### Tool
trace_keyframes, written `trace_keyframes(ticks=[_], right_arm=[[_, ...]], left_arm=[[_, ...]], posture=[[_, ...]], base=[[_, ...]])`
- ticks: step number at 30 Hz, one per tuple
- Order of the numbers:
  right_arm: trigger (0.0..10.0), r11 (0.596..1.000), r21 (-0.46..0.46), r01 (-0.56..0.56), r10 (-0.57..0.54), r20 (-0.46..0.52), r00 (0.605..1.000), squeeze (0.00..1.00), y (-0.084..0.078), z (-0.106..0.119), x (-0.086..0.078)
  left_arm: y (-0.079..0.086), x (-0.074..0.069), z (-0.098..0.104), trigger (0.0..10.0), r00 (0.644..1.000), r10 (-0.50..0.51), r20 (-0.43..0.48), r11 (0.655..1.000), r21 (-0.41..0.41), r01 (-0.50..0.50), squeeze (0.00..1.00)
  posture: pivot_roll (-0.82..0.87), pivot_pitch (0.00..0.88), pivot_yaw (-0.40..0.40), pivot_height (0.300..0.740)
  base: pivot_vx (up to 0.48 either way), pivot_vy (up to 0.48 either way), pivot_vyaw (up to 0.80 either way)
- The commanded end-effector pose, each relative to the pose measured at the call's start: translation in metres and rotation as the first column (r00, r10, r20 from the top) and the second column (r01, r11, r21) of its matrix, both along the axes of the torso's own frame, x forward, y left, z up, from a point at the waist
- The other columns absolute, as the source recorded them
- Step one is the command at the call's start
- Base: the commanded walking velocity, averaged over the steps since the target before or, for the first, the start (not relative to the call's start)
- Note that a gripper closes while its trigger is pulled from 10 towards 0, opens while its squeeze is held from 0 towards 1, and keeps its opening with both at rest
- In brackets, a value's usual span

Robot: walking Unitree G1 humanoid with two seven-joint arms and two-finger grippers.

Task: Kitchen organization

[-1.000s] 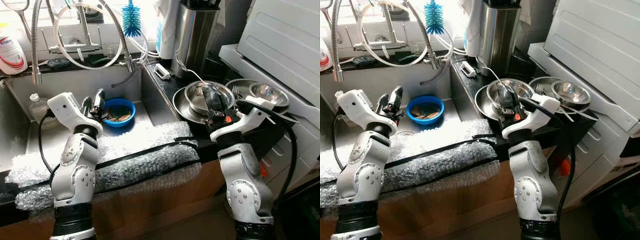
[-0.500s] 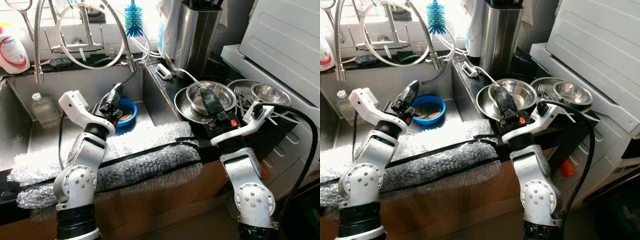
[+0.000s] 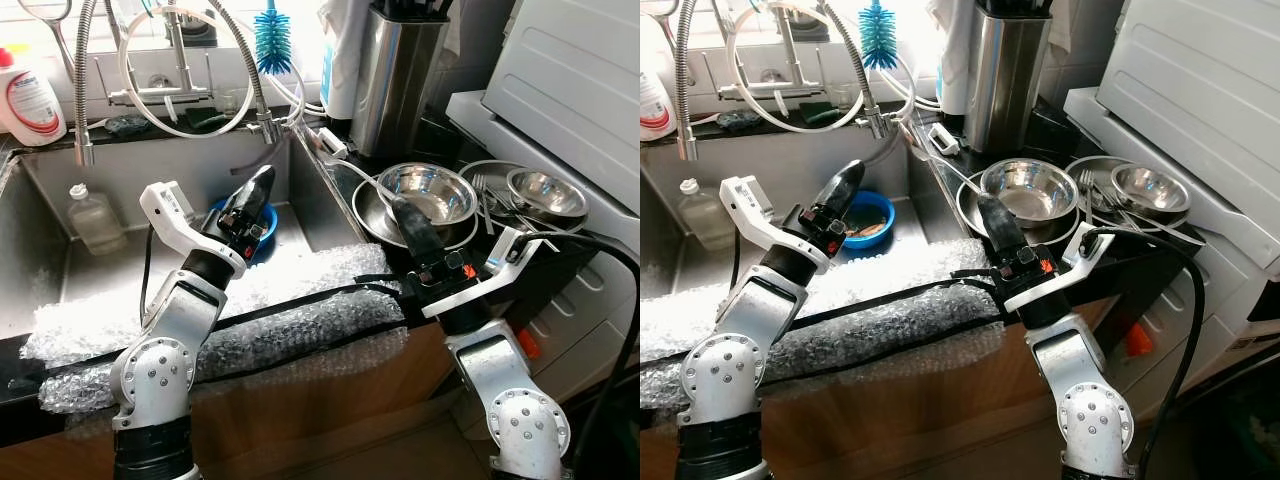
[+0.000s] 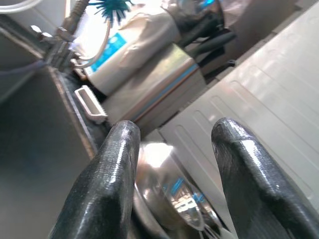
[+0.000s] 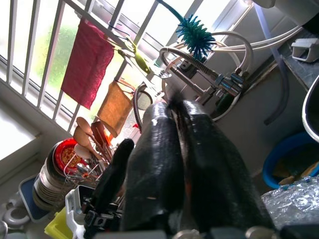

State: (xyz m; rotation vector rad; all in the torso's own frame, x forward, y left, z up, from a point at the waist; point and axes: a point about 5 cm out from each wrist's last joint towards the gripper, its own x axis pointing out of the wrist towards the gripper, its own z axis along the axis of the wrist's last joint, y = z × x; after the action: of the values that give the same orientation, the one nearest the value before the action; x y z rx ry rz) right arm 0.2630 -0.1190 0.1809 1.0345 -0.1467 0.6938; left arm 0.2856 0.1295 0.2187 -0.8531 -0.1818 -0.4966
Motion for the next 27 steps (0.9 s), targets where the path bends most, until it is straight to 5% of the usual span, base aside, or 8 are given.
trace_keyframes(ticks=[1, 5, 6, 20, 22, 23, 26, 27], right_arm=[[10.0, 1.000, 0.010, -0.015, 0.015, 0.015, 1.000, 0.00, -0.001, 0.002, -0.002], [10.0, 0.998, 0.024, -0.063, 0.063, 0.023, 0.998, 0.00, 0.001, 0.001, -0.006], [10.0, 0.997, 0.023, -0.069, 0.069, 0.025, 0.997, 0.00, 0.002, 0.001, -0.006], [10.0, 0.999, -0.051, -0.014, 0.014, 0.004, 1.000, 0.00, 0.001, -0.004, -0.002], [10.0, 0.978, -0.196, 0.072, -0.073, 0.001, 0.997, 0.00, 0.000, -0.005, 0.004], [10.0, 0.978, -0.196, 0.072, -0.073, 0.001, 0.997, 0.00, 0.000, -0.005, 0.004], [10.0, 0.849, -0.469, 0.244, -0.223, 0.101, 0.970, 0.00, -0.002, -0.001, 0.016], [10.0, 0.849, -0.469, 0.244, -0.223, 0.101, 0.970, 0.00, -0.002, -0.001, 0.016]], left_arm=[[-0.009, -0.004, 0.007, 10.0, 0.997, -0.073, 0.035, 0.997, 0.021, 0.072, 1.00], [-0.017, -0.008, 0.004, 10.0, 0.992, -0.124, 0.028, 0.992, 0.031, 0.123, 1.00], [-0.019, -0.009, 0.004, 10.0, 0.991, -0.129, 0.028, 0.991, 0.041, 0.128, 0.00], [-0.013, -0.005, 0.002, 10.0, 0.999, -0.042, 0.008, 0.995, 0.087, 0.041, 0.00], [-0.010, -0.002, 0.001, 10.0, 1.000, 0.023, 0.017, 0.986, 0.163, -0.026, 0.00], [-0.010, -0.002, 0.001, 10.0, 1.000, 0.023, 0.017, 0.986, 0.163, -0.026, 0.00], [-0.003, 0.006, 0.001, 10.0, 0.986, 0.154, 0.059, 0.936, 0.310, -0.165, 0.00], [-0.003, 0.006, 0.001, 10.0, 0.986, 0.154, 0.059, 0.936, 0.310, -0.165, 0.00]], posture=[[-0.08, 0.000, -0.080, 0.740], [-0.08, 0.000, -0.081, 0.740], [-0.08, 0.000, -0.080, 0.740], [-0.08, 0.000, -0.075, 0.740], [-0.08, 0.000, -0.075, 0.740], [-0.08, 0.000, -0.075, 0.740], [-0.09, 0.000, -0.073, 0.740], [-0.09, 0.000, -0.073, 0.740]], base=[[0.000, 0.000, 0.00], [0.000, 0.000, 0.00], [0.000, 0.000, 0.00], [0.000, 0.000, 0.00], [0.000, 0.000, 0.00], [0.000, 0.000, 0.00], [0.000, 0.000, 0.00], [0.000, 0.000, 0.00]])
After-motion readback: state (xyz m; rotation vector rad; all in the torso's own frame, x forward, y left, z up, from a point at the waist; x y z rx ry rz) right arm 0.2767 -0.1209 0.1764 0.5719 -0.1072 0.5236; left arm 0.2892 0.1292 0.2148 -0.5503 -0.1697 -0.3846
